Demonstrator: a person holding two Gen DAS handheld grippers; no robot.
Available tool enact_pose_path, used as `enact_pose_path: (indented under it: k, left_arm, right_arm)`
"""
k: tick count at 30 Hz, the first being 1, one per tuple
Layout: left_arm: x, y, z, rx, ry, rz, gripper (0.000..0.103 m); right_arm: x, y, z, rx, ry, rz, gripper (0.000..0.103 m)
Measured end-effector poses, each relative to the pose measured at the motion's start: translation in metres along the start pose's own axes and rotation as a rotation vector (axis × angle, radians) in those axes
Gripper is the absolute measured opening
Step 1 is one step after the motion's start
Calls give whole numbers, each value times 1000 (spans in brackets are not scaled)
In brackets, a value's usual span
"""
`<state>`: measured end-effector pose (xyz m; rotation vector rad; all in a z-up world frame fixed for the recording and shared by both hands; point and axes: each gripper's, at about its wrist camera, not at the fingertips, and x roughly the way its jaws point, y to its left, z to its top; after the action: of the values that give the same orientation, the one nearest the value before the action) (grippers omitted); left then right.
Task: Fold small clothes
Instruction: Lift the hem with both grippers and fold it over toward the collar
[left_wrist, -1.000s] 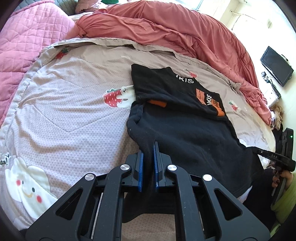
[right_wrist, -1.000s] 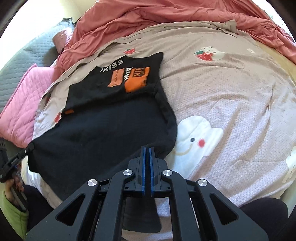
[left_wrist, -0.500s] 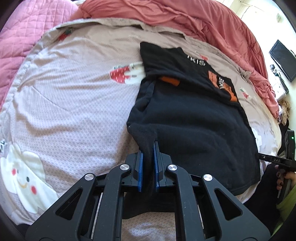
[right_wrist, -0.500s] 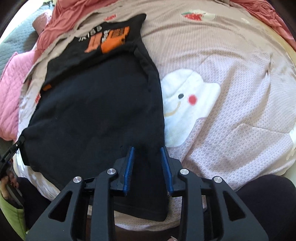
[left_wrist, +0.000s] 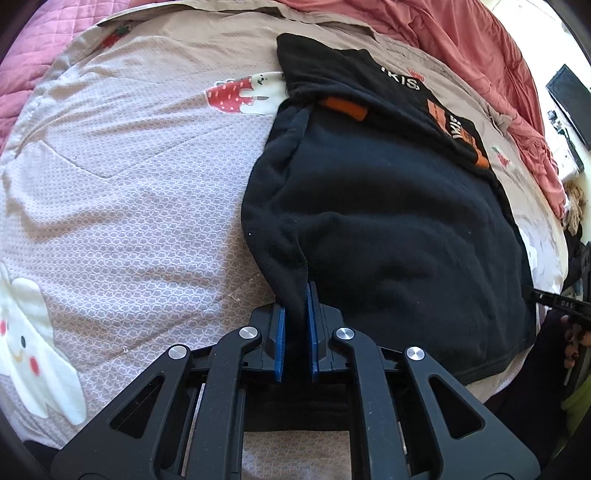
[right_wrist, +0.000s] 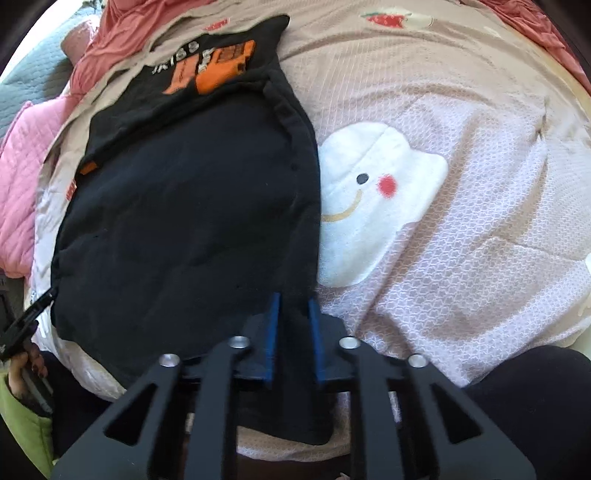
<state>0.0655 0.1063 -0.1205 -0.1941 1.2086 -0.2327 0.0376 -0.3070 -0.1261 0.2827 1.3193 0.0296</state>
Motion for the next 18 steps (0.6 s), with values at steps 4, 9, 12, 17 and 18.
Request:
enact_pose_path:
  k: [4, 9, 12, 17, 18]
  left_arm:
    - [-11, -1, 2, -3, -15, -17, 2]
    - [-44, 6, 14, -40, -118, -65, 2]
    - [-60, 8, 29, -66, -166, -126, 2]
    - [-67, -5, 67, -30, -227, -110, 3]
    - [-66, -6, 76, -28, -238, -106, 3]
  right_arm:
    - [-20, 2, 0, 0, -62, 81, 9]
    - [-47, -1, 11, 8, -186, 223, 8]
    - [-61, -1, 26, 13, -256, 278, 8]
    - [-74, -2, 65, -7, -360, 295, 8]
    - [-75, -3, 72, -7, -373, 296, 8]
